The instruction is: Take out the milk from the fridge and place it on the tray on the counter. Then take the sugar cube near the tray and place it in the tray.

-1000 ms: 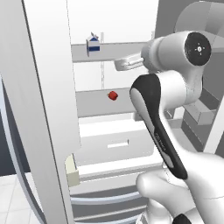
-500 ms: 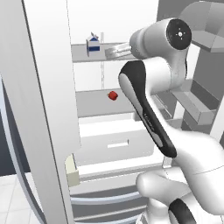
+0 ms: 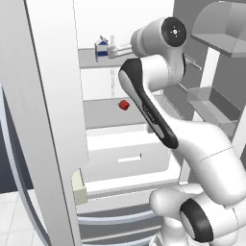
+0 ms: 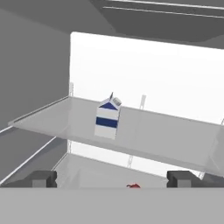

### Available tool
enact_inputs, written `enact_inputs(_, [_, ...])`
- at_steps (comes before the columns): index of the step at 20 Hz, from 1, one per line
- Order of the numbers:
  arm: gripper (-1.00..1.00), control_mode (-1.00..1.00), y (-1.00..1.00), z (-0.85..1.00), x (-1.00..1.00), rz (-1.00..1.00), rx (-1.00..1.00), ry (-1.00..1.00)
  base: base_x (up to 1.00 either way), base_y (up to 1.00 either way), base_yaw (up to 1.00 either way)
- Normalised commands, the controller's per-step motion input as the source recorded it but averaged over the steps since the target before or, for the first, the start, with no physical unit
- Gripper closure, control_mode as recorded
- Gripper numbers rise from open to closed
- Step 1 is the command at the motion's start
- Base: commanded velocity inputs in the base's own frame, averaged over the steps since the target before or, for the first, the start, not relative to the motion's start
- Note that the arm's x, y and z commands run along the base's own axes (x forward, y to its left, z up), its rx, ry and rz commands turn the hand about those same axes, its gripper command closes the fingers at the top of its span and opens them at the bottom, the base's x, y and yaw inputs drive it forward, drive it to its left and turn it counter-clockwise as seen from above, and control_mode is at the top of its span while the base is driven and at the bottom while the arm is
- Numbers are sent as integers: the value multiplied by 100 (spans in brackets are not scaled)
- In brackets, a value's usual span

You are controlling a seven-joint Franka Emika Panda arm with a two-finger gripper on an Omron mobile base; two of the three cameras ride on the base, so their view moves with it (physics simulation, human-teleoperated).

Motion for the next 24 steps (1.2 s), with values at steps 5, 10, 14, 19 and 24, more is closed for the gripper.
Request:
enact_inputs(5, [-100, -100, 0, -3, 42, -16, 1, 0, 0, 0, 0])
enact_inputs(10, [-100, -100, 12, -4, 35, -15, 6, 0, 0, 0, 0])
enact_inputs(14, [-100, -100, 4, 0, 21, -2, 13, 0, 0, 0, 0])
enact_inputs(19, [-100, -100, 0, 0, 15, 1, 13, 0, 0, 0, 0])
enact_inputs(24, [-100, -100, 0, 0, 19, 3, 8, 1, 0, 0, 0])
